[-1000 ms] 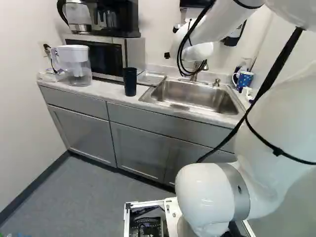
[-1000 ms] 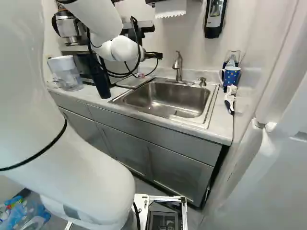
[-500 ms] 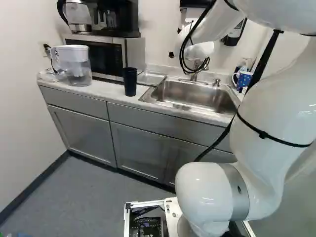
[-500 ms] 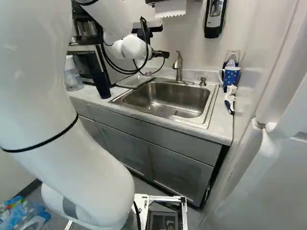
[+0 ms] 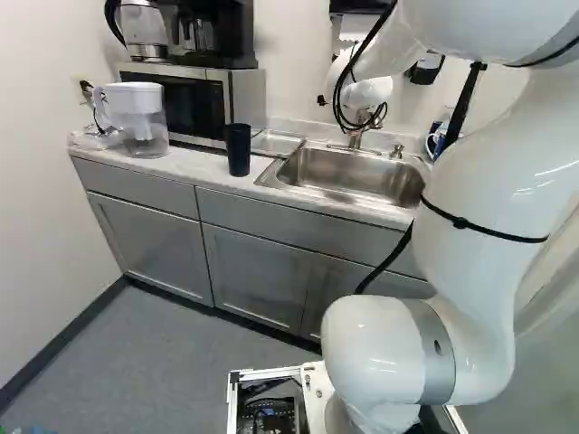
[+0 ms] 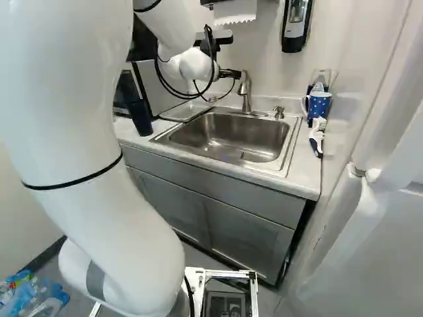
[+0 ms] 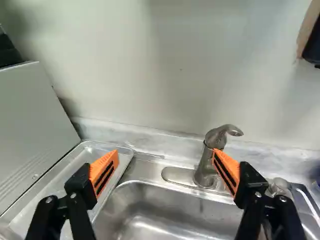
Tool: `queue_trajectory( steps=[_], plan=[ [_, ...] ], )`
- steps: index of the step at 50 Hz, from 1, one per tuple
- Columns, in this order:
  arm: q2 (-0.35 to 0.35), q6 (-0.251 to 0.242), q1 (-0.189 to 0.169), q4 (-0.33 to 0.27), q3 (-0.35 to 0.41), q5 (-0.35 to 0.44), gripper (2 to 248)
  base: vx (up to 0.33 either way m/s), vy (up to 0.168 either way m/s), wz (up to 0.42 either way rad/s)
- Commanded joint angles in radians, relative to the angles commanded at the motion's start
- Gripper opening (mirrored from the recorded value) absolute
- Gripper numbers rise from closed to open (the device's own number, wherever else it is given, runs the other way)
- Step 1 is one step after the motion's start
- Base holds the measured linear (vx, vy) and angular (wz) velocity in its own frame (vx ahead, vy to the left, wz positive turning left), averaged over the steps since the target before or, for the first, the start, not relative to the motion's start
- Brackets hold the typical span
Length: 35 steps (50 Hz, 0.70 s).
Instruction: Rinse the cup and place it in the tray
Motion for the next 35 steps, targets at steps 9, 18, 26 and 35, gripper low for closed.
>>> queue_trajectory(
  steps=[9, 18, 26, 35],
  plan=[
    [-0.028, 0.000, -0.007, 0.000, -0.030, 0.000, 247, 0.000, 0.000, 0.000],
    [-0.045, 0.000, -0.014, 0.000, -0.049, 0.000, 247, 0.000, 0.000, 0.000],
    [-0.060, 0.000, -0.020, 0.000, -0.065, 0.000, 247, 0.000, 0.000, 0.000],
    [-0.076, 0.000, -0.027, 0.000, -0.083, 0.000, 247, 0.000, 0.000, 0.000]
  ],
)
